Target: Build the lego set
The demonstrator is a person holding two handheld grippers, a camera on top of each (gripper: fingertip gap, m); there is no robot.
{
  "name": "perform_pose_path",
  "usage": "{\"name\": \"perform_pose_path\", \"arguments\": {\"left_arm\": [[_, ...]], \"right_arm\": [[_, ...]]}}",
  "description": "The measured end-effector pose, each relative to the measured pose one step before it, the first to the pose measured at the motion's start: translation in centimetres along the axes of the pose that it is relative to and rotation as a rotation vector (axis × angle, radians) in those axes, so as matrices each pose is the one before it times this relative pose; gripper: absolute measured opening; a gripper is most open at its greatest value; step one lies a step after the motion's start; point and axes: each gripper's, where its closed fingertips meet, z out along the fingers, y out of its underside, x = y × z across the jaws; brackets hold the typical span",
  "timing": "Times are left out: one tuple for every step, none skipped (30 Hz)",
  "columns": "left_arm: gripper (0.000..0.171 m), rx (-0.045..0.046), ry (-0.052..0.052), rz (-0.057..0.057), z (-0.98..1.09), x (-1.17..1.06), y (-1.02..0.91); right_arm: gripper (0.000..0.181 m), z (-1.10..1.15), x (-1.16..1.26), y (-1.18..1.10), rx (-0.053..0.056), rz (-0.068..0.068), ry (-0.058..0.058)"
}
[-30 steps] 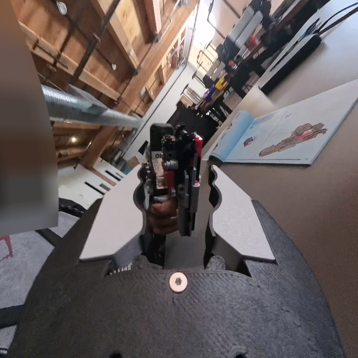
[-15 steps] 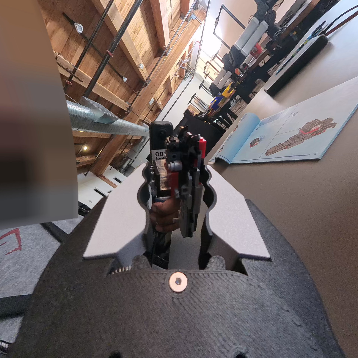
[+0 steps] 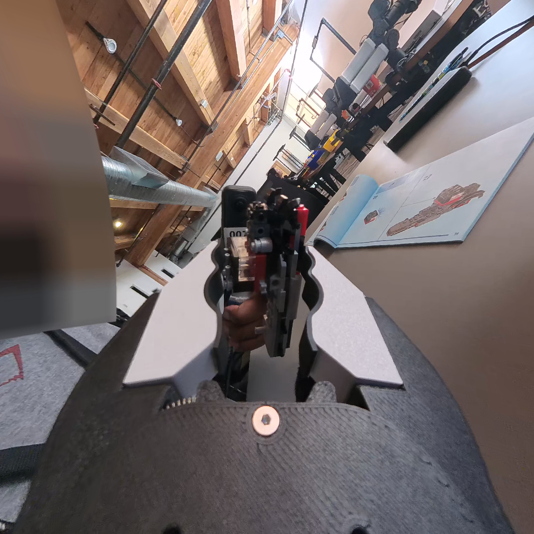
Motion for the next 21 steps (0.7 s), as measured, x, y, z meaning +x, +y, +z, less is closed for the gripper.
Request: {"name": "perform_pose_path", "arguments": {"left_arm": [[0.055,-0.00015,0.0017,-0.0028,0.036,0.010,0.021],[0.055,-0.00030,-0.0007,-0.0016,0.011,-0.022,-0.012],[0.055,0.00227,-0.0010,-0.0013,0.045,-0.029,0.002],[0.055,-0.00086,0.0024,-0.0095,0.042,-0.022,0.046],[0.055,-0.00455,0.0025,-0.0096,0.014,-0.076,0.054],[0.055,-0.00470,-0.0002,-0.0202,0.015,-0.175,0.069],[0.056,-0.00147,0.0011,-0.0432,0.058,-0.329,0.074],[0.056,0.00323,0.0095,-0.0466,0.090,-0.423,0.116],[0.056,-0.01169,-0.0072,-0.0437,0.069,-0.788,0.295],[0.056,-0.01586,-0.0355,-0.0307,-0.012,-1.130,0.279],[0.056,-0.01180,-0.0560,-0.0189,-0.052,-1.340,0.171],[0.055,-0.01579,-0.0429,-0.0098,-0.012,-1.091,0.161],[0.056,-0.01622,-0.0149,-0.0136,0.051,-0.575,0.129],[0.056,-0.01042,0.0018,-0.0212,0.086,-0.157,0.003],[0.056,-0.01127,-0.0121,-0.0050,0.117,-0.179,-0.013],[0.056,-0.01270,-0.0190,0.0073,0.138,-0.153,-0.028],[0.056,-0.01247,-0.0317,0.0115,0.147,-0.303,-0.022],[0.056,-0.01533,-0.0457,0.0194,0.149,-0.548,0.058],[0.055,0.00042,-0.0153,0.0191,0.056,-0.166,-0.114],[0.055,0.00641,-0.0054,-0.0048,-0.001,-0.088,-0.175],[0.054,0.00968,-0.0080,-0.0072,-0.060,-0.157,-0.209]], "right_arm": [[0.055,-0.023,0.000,-0.025,0.0008,0.0009,0.0002],[0.055,-0.031,0.025,0.008,-0.0023,-0.0018,0.0017],[0.056,-0.028,0.044,-0.014,0.0000,0.0009,0.0034],[0.056,-0.031,0.045,0.005,-0.0019,0.0025,0.0027],[0.056,-0.038,0.077,0.064,-0.0057,0.0001,0.0047],[0.056,-0.040,0.218,0.105,-0.0089,0.0079,0.0100],[0.056,-0.049,0.417,0.138,-0.0137,0.0186,0.0177],[0.056,-0.061,0.605,0.145,-0.0174,0.0220,0.0275],[0.055,-0.097,0.803,0.175,-0.0219,0.0151,0.0435],[0.055,-0.161,0.878,0.176,-0.0274,-0.0026,0.0546],[0.065,-0.221,0.637,0.179,-0.0299,-0.0225,0.0459],[0.072,-0.343,0.560,0.146,-0.0254,-0.0391,0.0469],[0.073,-0.455,0.623,0.088,-0.0180,-0.0552,0.0555],[0.073,-0.478,0.624,0.087,-0.0134,-0.0603,0.0554],[0.073,-0.444,0.542,0.106,-0.0118,-0.0533,0.0474],[0.073,-0.350,0.428,0.158,-0.0129,-0.0402,0.0360],[0.073,-0.285,0.319,0.192,-0.0125,-0.0247,0.0249],[0.073,-0.218,0.230,0.176,-0.0101,-0.0108,0.0163],[0.072,-0.171,0.251,0.199,-0.0128,-0.0028,0.0154],[0.072,-0.129,0.293,0.236,-0.0160,-0.0018,0.0170],[0.071,-0.142,0.343,0.149,-0.0120,-0.0029,0.0190]]}}
